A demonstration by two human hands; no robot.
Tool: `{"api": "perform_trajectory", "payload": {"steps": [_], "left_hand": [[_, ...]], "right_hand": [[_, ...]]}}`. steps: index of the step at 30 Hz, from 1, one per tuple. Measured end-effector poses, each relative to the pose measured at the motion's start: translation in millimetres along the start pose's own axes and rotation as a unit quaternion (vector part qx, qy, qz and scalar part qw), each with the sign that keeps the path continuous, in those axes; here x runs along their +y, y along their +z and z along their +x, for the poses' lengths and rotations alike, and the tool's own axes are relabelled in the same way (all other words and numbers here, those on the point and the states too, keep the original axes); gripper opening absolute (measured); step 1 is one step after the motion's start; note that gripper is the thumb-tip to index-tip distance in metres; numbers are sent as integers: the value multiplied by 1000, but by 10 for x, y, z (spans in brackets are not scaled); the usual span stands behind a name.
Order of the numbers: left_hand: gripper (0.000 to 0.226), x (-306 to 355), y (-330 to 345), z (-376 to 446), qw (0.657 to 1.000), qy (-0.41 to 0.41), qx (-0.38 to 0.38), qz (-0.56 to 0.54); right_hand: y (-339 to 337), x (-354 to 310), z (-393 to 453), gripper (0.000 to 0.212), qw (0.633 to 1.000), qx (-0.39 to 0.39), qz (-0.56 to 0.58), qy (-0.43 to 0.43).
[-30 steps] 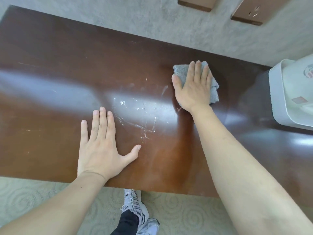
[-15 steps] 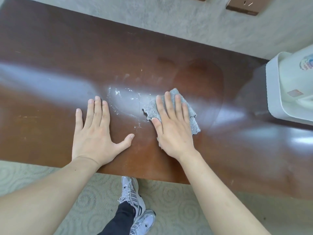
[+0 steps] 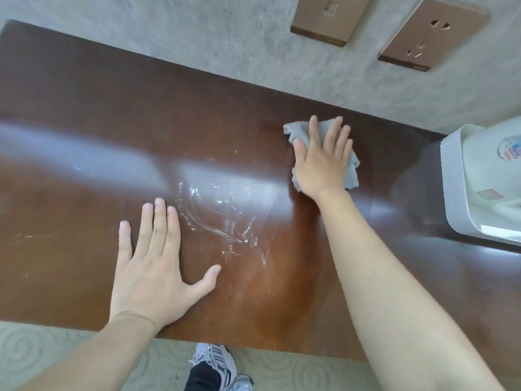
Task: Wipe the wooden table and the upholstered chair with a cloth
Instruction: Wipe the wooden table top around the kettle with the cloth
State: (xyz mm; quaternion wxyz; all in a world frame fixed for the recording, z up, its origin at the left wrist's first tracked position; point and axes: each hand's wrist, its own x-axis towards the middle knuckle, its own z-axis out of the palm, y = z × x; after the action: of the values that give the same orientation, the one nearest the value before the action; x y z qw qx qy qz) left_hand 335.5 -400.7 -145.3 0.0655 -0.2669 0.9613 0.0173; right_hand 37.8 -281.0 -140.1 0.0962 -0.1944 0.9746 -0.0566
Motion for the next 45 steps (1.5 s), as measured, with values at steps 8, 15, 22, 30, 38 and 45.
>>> {"api": "perform_trajectory", "payload": {"steps": [8, 15, 22, 30, 38, 45], "left_hand": [[116, 17, -12, -7, 1000, 1, -1, 1], [115, 33, -17, -17, 1000, -3, 9, 15], [115, 26, 3, -21, 1000, -6, 17, 25], [115, 29, -20, -34, 1000, -13, 12, 18], [115, 20, -46, -25, 1000, -16, -1, 0], [115, 25, -19, -9, 1000, -11, -2, 3]], "right_hand": [[-63, -284, 360, 55, 999, -12, -9, -32], [20, -477, -41, 52, 975, -37, 15, -218], [47, -316, -796, 51, 936, -90, 20, -338], [108, 163, -1589, 53, 925, -127, 102, -344], [72, 224, -1052, 55, 967, -35, 204, -146], [13, -292, 76, 60, 989, -4, 93, -116]]}}
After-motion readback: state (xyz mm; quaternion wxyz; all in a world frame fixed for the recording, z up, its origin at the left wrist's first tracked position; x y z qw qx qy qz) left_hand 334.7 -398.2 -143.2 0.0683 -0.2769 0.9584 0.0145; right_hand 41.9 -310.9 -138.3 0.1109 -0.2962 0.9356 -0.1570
